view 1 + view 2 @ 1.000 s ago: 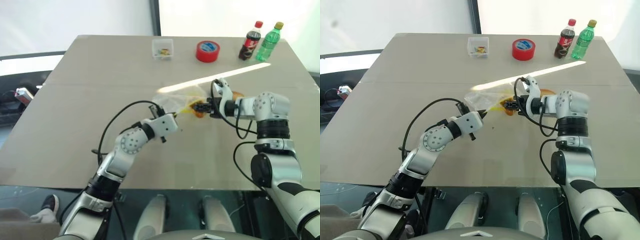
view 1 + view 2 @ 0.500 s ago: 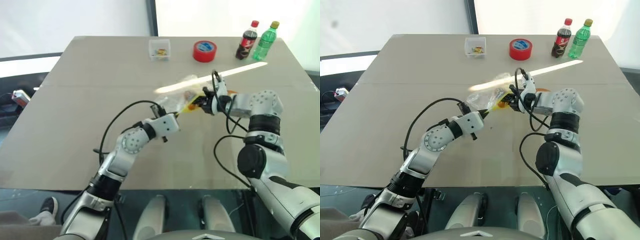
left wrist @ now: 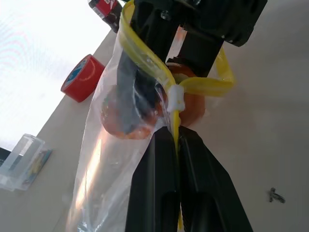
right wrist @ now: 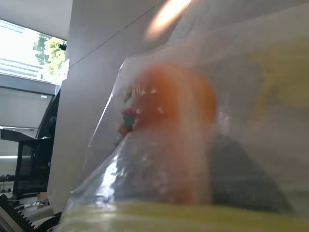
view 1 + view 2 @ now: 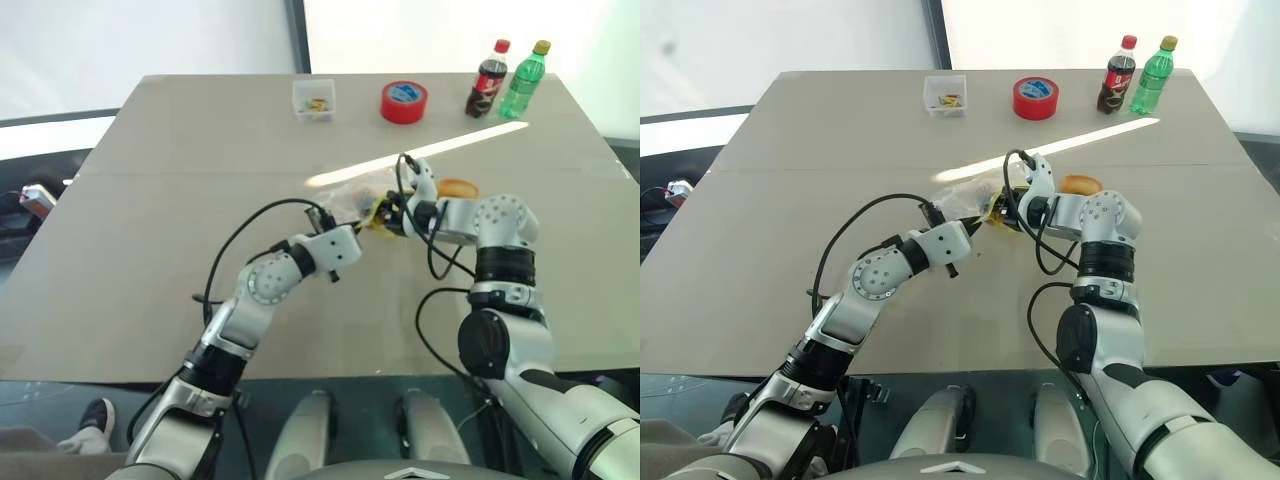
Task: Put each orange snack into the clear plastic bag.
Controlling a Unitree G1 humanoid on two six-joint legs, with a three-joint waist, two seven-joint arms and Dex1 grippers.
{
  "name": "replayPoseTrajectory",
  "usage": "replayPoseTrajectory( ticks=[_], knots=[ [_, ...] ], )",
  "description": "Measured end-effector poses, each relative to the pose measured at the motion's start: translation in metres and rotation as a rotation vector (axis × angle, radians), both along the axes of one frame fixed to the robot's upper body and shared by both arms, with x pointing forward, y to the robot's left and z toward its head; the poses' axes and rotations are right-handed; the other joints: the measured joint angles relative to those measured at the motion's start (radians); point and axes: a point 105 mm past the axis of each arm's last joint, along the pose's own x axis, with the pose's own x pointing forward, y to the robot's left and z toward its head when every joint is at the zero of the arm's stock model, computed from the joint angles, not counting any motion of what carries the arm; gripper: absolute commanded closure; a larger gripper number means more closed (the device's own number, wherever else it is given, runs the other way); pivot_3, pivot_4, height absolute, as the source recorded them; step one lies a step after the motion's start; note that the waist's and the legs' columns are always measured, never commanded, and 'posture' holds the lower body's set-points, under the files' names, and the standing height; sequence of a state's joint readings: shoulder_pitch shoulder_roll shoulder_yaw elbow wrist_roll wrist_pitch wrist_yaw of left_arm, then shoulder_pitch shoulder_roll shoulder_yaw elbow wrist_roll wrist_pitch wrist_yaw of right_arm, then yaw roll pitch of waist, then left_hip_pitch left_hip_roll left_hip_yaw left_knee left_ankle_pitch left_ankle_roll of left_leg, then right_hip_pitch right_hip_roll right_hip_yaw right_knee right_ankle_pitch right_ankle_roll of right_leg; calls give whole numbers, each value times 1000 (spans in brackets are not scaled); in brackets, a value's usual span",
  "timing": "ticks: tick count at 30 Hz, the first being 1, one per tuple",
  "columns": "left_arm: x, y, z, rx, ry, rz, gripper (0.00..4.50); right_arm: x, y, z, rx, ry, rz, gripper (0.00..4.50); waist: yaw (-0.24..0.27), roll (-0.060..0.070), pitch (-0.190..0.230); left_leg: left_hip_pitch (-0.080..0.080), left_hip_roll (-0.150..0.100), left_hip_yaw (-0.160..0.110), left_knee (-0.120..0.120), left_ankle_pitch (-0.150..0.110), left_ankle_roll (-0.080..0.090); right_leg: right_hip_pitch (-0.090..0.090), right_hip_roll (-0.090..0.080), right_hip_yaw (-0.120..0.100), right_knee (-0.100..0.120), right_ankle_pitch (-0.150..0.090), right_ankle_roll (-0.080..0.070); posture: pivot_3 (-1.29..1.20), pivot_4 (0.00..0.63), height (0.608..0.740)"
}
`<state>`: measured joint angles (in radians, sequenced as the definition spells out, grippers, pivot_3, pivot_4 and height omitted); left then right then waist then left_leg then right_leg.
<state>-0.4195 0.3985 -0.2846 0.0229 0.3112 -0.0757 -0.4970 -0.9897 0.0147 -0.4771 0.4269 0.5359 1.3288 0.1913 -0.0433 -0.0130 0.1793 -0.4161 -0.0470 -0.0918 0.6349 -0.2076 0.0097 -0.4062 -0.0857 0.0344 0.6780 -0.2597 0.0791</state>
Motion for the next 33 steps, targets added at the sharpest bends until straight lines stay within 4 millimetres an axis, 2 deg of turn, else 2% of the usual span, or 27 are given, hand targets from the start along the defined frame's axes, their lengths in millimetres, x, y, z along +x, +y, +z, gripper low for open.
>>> replayPoseTrajectory(
  ticks=[2,3,12,17,22,25,28,33],
  knots=[
    [1,1,0,0,0,4,4500,0,-2,1,-23,-22,3,52,0,0,0,0,0,0,0,0,0,0,0,0,0,0,0,0,150,740],
    [2,1,-1,0,3,11,4500,0,-4,2,-31,-31,5,14,0,0,0,0,0,0,0,0,0,0,0,0,0,0,0,0,150,740],
    [9,8,-4,-40,30,84,4500,-3,-32,-2,-128,-93,5,14,0,0,0,0,0,1,0,0,0,0,0,1,0,0,0,0,150,740],
    [11,11,-6,-48,43,105,4500,-15,-60,-9,-255,-191,67,14,2,0,0,0,0,1,0,0,0,0,0,1,-1,0,0,0,150,740],
    [11,15,-9,-54,58,127,4500,-33,-90,3,-432,-435,198,14,2,0,0,0,0,1,0,0,0,0,0,1,-1,0,1,0,150,740],
    [11,20,-12,-58,67,149,4500,-36,-118,17,-596,-637,270,14,2,0,0,0,0,3,1,0,0,1,0,0,-2,-1,1,0,150,740],
    [11,22,-14,-61,74,164,4500,-30,-138,25,-775,-821,337,14,-1,-1,0,1,1,5,1,0,0,1,0,1,-2,-1,1,0,150,740],
    [11,23,-15,-67,78,175,4500,6,-158,9,-1008,-896,366,14,0,-1,1,2,2,6,2,0,0,1,1,1,-1,0,1,0,150,740]
  ],
)
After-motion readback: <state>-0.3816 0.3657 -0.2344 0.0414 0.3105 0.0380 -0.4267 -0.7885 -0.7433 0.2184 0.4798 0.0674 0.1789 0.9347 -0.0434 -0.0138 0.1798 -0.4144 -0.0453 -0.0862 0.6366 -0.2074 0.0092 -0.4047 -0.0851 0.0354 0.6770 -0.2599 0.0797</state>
